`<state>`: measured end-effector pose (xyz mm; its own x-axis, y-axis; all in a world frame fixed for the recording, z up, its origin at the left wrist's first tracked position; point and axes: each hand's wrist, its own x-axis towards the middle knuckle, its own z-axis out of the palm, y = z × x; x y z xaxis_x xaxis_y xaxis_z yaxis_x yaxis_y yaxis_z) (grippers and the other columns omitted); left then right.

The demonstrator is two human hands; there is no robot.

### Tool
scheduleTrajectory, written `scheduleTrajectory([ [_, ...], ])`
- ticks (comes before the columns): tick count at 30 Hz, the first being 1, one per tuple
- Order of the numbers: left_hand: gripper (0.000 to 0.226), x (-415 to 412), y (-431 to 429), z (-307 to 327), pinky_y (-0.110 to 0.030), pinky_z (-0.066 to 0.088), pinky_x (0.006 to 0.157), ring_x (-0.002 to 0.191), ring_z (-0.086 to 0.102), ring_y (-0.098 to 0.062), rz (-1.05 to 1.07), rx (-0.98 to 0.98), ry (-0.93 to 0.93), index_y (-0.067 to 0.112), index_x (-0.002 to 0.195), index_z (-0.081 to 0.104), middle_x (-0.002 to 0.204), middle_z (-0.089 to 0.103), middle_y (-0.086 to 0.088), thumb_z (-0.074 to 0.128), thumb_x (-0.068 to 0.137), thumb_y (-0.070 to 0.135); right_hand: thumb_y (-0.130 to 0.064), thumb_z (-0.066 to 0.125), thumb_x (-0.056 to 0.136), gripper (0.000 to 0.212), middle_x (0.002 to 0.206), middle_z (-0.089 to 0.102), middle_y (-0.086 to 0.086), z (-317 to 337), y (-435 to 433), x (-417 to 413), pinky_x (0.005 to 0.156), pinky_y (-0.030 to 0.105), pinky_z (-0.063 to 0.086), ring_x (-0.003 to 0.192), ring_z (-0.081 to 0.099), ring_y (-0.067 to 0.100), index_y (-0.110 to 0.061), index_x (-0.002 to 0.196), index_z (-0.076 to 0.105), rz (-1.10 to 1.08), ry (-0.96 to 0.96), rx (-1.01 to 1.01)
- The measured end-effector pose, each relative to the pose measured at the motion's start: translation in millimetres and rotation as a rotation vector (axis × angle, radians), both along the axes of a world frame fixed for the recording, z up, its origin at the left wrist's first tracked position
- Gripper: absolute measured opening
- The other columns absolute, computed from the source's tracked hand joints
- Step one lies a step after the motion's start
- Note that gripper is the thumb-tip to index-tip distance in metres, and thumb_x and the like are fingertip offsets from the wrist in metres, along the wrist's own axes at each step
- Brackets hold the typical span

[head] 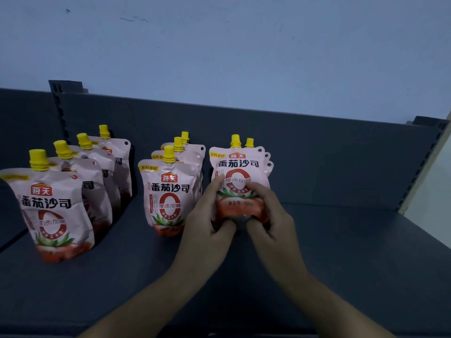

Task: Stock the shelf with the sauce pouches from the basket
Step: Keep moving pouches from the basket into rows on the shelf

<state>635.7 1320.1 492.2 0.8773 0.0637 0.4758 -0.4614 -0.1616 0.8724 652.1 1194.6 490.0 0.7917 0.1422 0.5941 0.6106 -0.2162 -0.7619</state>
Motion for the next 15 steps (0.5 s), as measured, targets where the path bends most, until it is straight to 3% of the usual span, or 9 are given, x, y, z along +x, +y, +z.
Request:
scheduleTrajectory([
  [2, 0.072, -1, -1, 3, -0.021, 0.052, 0.090, 0.109, 0.051, 0.015, 0.000, 0.005, 0.007, 0.036, 0.138, 0.033, 0.119, 0.047, 0.032, 0.051, 0.086, -0.010, -0.010, 0.047, 0.076, 0.051, 0.116, 0.060, -0.011, -1, -1, 3, 0.085, 0.017, 0.049, 0.104, 0.059, 0.005, -0.035, 0.120, 0.051, -0.059, -0.038, -0.028],
  [5, 0.071, 0, 7, 8, -0.005, 0.048, 0.077, 0.101, 0.049, 0.025, -0.019, 0.017, 0.018, 0.032, 0.139, 0.034, 0.122, 0.045, 0.025, 0.049, 0.085, -0.013, -0.013, 0.046, 0.078, 0.051, 0.113, 0.056, -0.015, 1, -8, 7, 0.087, 0.018, 0.048, 0.104, 0.055, 0.002, -0.035, 0.124, 0.050, -0.103, -0.099, -0.166],
  [10, 0.071, 1, 21, 14, -0.025, 0.059, 0.068, 0.097, 0.065, -0.001, -0.138, -0.046, 0.104, 0.029, 0.137, 0.042, 0.115, 0.056, 0.019, 0.047, 0.083, -0.018, -0.030, 0.038, 0.081, 0.053, 0.111, 0.056, -0.011, 5, -22, 8, 0.082, 0.017, 0.048, 0.099, 0.054, 0.004, -0.029, 0.133, 0.047, -0.095, -0.159, -0.338],
  [15, 0.072, 5, 29, 6, -0.021, 0.053, 0.089, 0.114, 0.055, 0.005, -0.235, -0.047, 0.094, 0.039, 0.133, 0.038, 0.130, 0.047, 0.023, 0.055, 0.083, -0.010, -0.009, 0.043, 0.082, 0.058, 0.122, 0.050, -0.011, 6, -25, 6, 0.089, 0.017, 0.047, 0.111, 0.051, 0.003, -0.039, 0.131, 0.039, 0.127, -0.015, -0.260],
])
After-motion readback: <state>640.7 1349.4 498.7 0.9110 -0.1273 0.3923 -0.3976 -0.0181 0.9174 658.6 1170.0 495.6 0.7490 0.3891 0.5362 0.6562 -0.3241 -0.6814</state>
